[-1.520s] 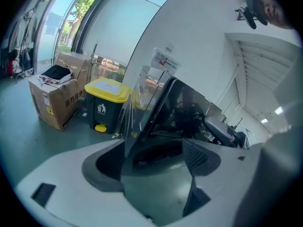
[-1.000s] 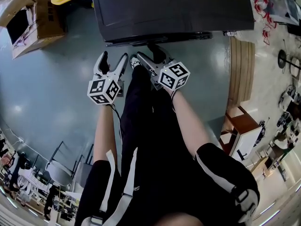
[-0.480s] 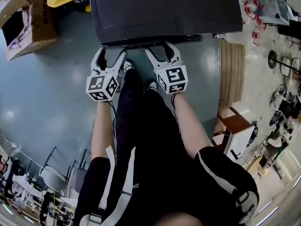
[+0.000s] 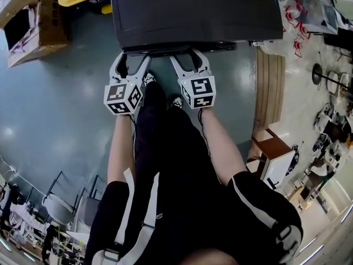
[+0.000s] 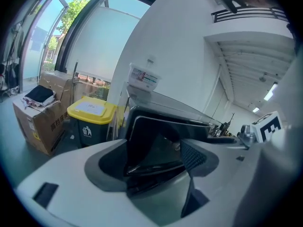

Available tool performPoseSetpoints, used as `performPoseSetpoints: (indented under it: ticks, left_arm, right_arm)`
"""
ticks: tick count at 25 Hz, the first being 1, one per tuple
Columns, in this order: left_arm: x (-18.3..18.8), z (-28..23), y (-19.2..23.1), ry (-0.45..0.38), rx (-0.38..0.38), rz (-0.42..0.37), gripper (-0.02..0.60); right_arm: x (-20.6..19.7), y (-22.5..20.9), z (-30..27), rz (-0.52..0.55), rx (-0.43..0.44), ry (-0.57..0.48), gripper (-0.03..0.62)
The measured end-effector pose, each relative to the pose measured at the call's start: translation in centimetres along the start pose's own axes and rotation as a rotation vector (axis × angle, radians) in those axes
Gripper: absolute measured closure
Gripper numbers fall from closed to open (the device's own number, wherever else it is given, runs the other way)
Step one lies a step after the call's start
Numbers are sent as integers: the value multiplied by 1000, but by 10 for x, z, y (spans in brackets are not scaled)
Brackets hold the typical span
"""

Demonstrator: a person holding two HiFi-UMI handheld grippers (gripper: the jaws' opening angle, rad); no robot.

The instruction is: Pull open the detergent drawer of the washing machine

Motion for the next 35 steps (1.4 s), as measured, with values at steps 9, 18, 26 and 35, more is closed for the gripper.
performPoseSetpoints:
  ticks: [9,18,26,35]
  left_arm:
    - [-8,15,-7,22,16,-11,227]
    - [-12,18,-2,26,-35,-43,227]
    - [-5,8,-6,18,-83,-81,225]
    - [-7,14,-6,23,-37,-74,227]
  right_arm:
    - [-9,8,14,-36,-6,1,360]
    - [-7,2,15,47,42,-13,339]
    - [-2,2,7,88,94,-12,327]
    - [-3,6,9,103,89,0,339]
Point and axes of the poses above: the fingertips, and each gripper's own axes: z backward along the fingers, y to its left, x out of its top, the point moved 8 cm from there along z, backward along the fingers, and after that the axes turned 1 degree about -z, right-handed, at the moved point
